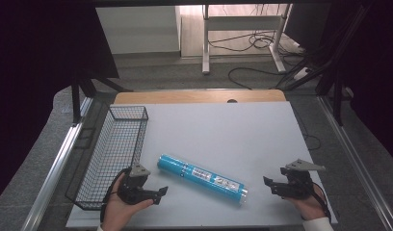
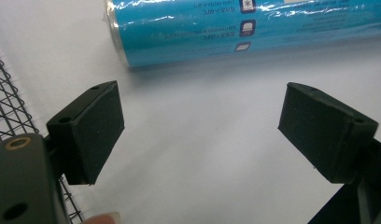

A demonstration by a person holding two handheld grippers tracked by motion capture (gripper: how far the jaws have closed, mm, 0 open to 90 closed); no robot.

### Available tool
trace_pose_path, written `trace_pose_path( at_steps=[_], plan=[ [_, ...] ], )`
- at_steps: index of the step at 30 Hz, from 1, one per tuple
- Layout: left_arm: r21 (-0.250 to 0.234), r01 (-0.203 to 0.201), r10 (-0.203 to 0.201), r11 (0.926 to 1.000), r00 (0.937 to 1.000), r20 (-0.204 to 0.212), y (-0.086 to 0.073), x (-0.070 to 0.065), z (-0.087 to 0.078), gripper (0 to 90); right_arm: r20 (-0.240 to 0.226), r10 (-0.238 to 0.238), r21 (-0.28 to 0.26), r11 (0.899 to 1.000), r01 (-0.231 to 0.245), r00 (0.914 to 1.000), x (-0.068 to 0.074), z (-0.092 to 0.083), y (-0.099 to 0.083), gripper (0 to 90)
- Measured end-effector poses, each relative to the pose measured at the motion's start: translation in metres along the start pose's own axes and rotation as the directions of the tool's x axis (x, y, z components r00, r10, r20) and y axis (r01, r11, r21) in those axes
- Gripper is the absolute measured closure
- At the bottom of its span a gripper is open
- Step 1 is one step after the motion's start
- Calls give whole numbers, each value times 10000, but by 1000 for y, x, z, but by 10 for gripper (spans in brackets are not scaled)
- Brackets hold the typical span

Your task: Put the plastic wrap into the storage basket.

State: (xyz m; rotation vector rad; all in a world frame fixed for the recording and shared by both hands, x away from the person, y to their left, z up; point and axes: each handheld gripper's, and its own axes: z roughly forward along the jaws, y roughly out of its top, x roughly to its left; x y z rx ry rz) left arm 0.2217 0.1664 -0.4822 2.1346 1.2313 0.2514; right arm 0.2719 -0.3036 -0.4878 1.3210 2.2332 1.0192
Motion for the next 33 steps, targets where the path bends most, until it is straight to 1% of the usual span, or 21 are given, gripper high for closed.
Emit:
trace_pose_path(
  at_steps=[1,4,5,6,8,9,10,13,14,15,16,17,18,19,20,22,23,25,26,29,33],
  plan=[
    [25,-21,21,10000,10000,1,0,0,1,137,-143,-168,19,9999,168,9998,3,1,6,238],
    [49,-37,37,10000,10000,-1,0,0,1,137,-280,-275,40,9996,276,9992,6,1,12,246],
    [38,-33,33,10000,10000,5,0,0,0,136,-545,-335,102,9994,341,9980,11,3,20,250],
    [38,-33,33,10000,10000,5,0,0,0,136,-545,-335,102,9994,341,9980,11,3,20,250],
    [75,2,-2,10000,10000,11,-1,1,1,136,-759,-534,225,9982,553,9957,17,5,27,250],
    [99,0,0,10000,10000,32,-1,1,2,136,-952,-730,367,9964,768,9928,24,6,35,250],
    [117,7,-7,9999,10000,37,-1,1,2,136,-952,-730,367,9964,768,9928,24,6,35,250],
    [93,33,-35,10000,9997,249,-1,-2,1,135,-1337,-808,526,9947,885,9877,33,8,46,253],
    [75,9,-10,10000,9997,246,-1,-2,1,134,-1468,-893,560,9936,984,9851,37,9,51,253],
    [112,-139,138,9998,9999,86,0,-4,1,134,-1660,-1047,615,9913,1162,9806,45,11,57,253],
    [112,-139,138,9998,9999,86,0,-4,1,134,-1660,-1047,615,9913,1162,9806,45,11,57,253],
    [194,-231,231,9995,9997,-10,0,-6,2,134,-1815,-1255,696,9877,1400,9754,53,12,64,251],
    [194,-231,231,9995,9997,-10,0,-6,2,133,-1815,-1255,696,9877,1400,9754,53,12,64,251],
    [196,-220,220,9996,9998,-20,0,-6,2,133,-2059,-1428,750,9841,1611,9681,60,13,69,250],
    [236,-260,261,9994,9997,-36,0,-6,3,133,-2059,-1428,750,9841,1611,9681,60,13,69,250],
    [260,-259,260,9993,9997,-33,-1,-6,4,133,-2288,-1595,826,9797,1824,9603,68,17,75,245],
    [266,-255,256,9993,9997,-34,-1,-6,4,133,-2452,-1752,913,9750,2026,9535,75,20,81,243],
    [294,-267,269,9992,9996,-58,-1,-5,4,133,-2505,-1794,939,9735,2083,9514,78,21,83,243],
    [290,-258,260,9992,9996,-67,-1,-5,4,133,-2585,-1975,1005,9681,2297,9456,84,23,87,240],
    [283,-245,247,9993,9997,-59,-1,-5,4,133,-2832,-2157,1050,9615,2538,9345,95,28,93,236],
    [286,-266,267,9992,9996,-44,-2,-5,4,133,-3067,-2478,1281,9460,2978,9190,109,37,99,228]
  ],
)
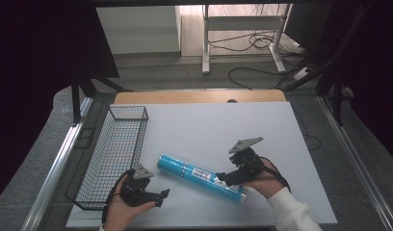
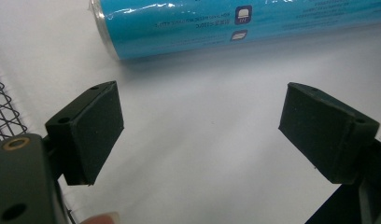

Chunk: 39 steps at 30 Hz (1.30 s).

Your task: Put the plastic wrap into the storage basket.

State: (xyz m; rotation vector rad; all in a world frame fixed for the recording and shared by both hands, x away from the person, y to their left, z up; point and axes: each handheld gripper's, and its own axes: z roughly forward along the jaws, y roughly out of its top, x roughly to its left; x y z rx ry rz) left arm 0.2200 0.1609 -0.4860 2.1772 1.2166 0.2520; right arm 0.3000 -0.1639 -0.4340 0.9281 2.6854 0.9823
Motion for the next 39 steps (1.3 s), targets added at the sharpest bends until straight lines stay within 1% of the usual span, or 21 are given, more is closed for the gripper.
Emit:
trace_pose_path(
  at_steps=[5,6,9,10,12,17,23,24,25,26,29,30,32,33,34,35,36,39],
  plan=[
    [13,25,-25,10000,10000,20,0,0,1,133,-194,-359,391,9986,366,9992,6,16,10,226],
    [32,42,-42,10000,10000,31,0,1,1,133,-202,-365,420,9984,373,9991,6,18,11,226],
    [54,36,-36,10000,10000,46,0,0,2,133,-554,-245,600,9978,279,9982,7,30,15,227],
    [61,41,-41,10000,10000,44,-1,0,2,133,-553,-338,830,9958,383,9979,9,39,17,228],
    [78,57,-57,10000,10000,50,-1,1,2,133,-563,-382,914,9949,433,9977,9,42,17,228],
    [82,64,-65,9999,10000,61,-1,1,3,133,-669,-662,1446,9866,753,9956,17,58,19,228],
    [71,91,-91,9999,9999,88,-1,1,4,133,-732,-962,2101,9715,1096,9927,24,73,19,223],
    [93,88,-89,9999,9999,95,-1,1,5,133,-740,-1063,2276,9663,1206,9916,26,78,19,222],
    [101,82,-83,9999,9999,101,-1,1,5,133,-740,-1063,2276,9663,1206,9916,26,78,19,222],
    [102,84,-85,9999,9999,108,-1,1,5,133,-745,-1183,2394,9618,1329,9902,26,81,19,222],
    [110,83,-84,9999,9999,111,-2,1,5,133,-761,-1349,2796,9482,1510,9879,27,89,18,222],
    [116,84,-85,9999,9999,109,-2,1,5,133,-757,-1550,3073,9361,1709,9850,28,93,17,223],
    [123,90,-91,9999,9999,105,-2,1,5,133,-743,-1504,3154,9343,1663,9858,29,94,16,225],
    [150,61,-63,9999,9999,109,-2,2,5,133,-622,-1670,3224,9297,1782,9840,30,96,16,242],
    [160,58,-60,9999,9999,117,-2,2,6,133,-420,-1867,3314,9241,1900,9815,30,98,16,278],
    [169,59,-61,9998,9999,124,-2,1,6,133,-420,-1867,3314,9241,1900,9815,30,98,16,278],
    [182,54,-56,9998,9999,132,-2,1,7,133,-301,-2135,3463,9142,2105,9765,31,101,15,288],
    [207,49,-52,9998,9999,142,-2,1,8,133,-383,-2157,3488,9121,2154,9757,30,103,15,293]
  ],
)
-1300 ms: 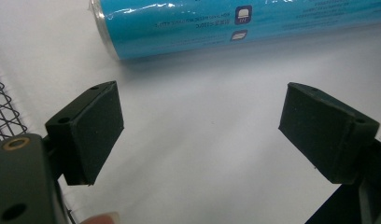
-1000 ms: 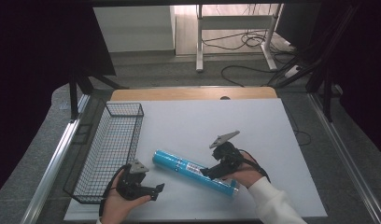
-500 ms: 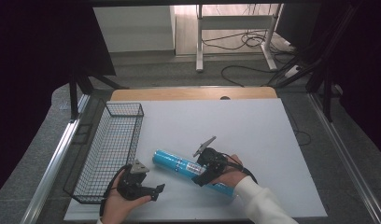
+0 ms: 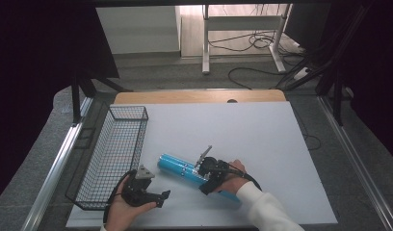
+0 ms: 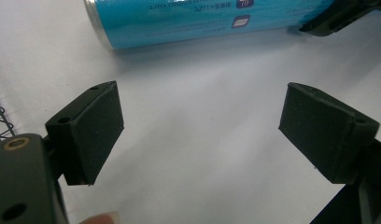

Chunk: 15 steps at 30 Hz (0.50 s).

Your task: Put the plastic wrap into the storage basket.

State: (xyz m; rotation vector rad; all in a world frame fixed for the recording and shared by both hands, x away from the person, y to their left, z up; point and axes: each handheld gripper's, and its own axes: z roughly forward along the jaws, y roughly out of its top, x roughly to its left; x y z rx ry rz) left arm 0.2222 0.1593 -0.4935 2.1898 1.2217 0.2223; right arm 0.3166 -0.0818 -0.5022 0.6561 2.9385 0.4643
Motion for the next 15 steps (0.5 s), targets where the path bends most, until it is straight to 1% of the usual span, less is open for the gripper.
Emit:
trace_pose_path(
  at_steps=[2,5,7,8,9,11,14,15],
  plan=[
    [13,-1,1,10000,10000,2,0,0,0,133,-49,13,61,10000,-12,10000,0,0,1,300],
    [15,19,-19,10000,10000,11,0,0,1,133,-58,-251,217,9994,253,9997,0,-1,3,310],
    [-16,48,-48,10000,10000,19,0,1,0,133,-71,-271,240,9993,272,9996,-1,-1,3,311],
    [-27,59,-59,10000,10000,23,0,2,0,133,-146,-147,218,9997,150,9998,-1,-1,3,311],
    [-44,94,-94,9999,9999,35,0,2,-1,133,-201,-175,175,9997,179,9996,-2,-1,3,312],
    [-79,146,-145,9999,9999,44,-1,3,-1,133,-427,36,86,10000,-32,9991,-4,-2,2,315],
    [-74,174,-173,9998,9998,67,-1,4,-1,133,-541,228,-177,9996,-238,9983,-4,-5,2,318],
    [-81,183,-182,9998,9998,75,-1,4,0,133,-478,465,-275,9985,-478,9978,-4,-8,2,320]
  ],
)
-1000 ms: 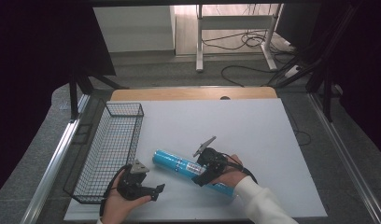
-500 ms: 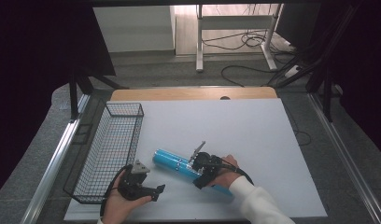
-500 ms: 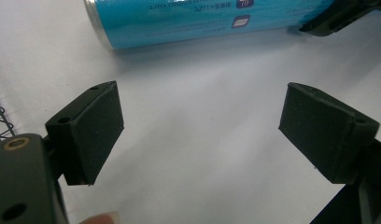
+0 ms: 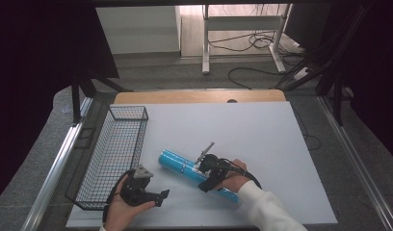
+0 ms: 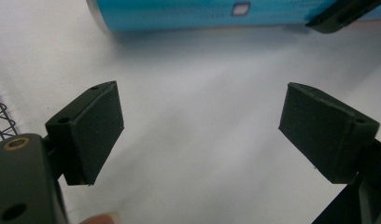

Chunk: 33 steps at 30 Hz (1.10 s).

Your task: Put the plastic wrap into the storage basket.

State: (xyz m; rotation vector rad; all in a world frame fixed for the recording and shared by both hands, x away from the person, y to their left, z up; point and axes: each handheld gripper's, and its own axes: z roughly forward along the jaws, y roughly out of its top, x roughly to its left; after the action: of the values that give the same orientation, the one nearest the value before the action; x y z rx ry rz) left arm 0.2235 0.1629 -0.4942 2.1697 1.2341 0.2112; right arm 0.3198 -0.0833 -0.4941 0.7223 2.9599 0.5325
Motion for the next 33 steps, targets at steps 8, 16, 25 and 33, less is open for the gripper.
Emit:
trace_pose_path(
  at_steps=[8,16,25,33],
  plan=[
    [23,27,-27,10000,10000,55,0,0,1,133,18,695,-607,9957,-693,9976,-9,-15,-4,321],
    [-155,134,-133,9998,9999,69,0,-2,1,140,-152,1388,-1285,9818,-1396,9902,-16,-36,-11,322],
    [-609,509,-464,9968,9963,722,4,-8,-2,146,52,1690,-1408,9759,-1666,9856,-17,-46,-20,322],
    [-1167,1625,-1456,9798,9793,1409,14,-11,0,142,-37,1826,-1727,9683,-1804,9832,-16,-52,-27,322]
  ],
)
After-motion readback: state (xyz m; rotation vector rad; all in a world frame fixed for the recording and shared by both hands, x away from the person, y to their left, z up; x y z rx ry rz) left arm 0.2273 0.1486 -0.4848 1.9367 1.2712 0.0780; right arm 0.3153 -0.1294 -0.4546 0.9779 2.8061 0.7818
